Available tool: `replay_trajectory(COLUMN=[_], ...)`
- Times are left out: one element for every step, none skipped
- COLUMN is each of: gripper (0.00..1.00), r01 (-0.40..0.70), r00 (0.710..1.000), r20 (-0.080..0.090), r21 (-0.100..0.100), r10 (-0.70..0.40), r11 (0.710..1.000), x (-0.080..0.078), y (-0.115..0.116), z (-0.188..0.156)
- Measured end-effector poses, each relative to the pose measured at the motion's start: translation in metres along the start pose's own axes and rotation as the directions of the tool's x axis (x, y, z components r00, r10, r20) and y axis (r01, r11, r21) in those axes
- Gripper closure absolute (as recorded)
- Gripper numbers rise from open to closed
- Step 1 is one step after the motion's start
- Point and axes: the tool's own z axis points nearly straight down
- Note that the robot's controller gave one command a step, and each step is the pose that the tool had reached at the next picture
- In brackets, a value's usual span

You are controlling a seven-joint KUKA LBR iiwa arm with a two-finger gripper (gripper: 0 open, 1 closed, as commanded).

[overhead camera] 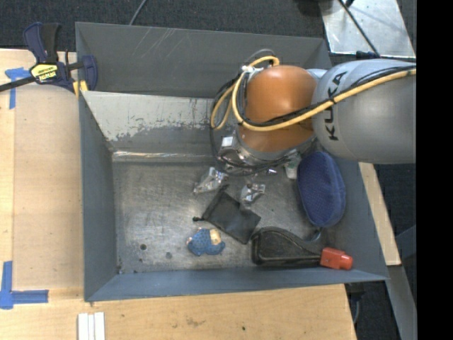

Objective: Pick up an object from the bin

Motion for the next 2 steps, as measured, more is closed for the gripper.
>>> replay_trajectory(gripper=[1.00, 1.00], r01=[0.000, -0.004], r00=[1.000, 1.000], r20=[0.007, 0.002], r21=[0.007, 0.002], r10=[0.000, 0.004], r11=[1.000, 1.000], x=[-0.003, -0.004], y=[-0.002, -0.003], z=[-0.003, -0.022])
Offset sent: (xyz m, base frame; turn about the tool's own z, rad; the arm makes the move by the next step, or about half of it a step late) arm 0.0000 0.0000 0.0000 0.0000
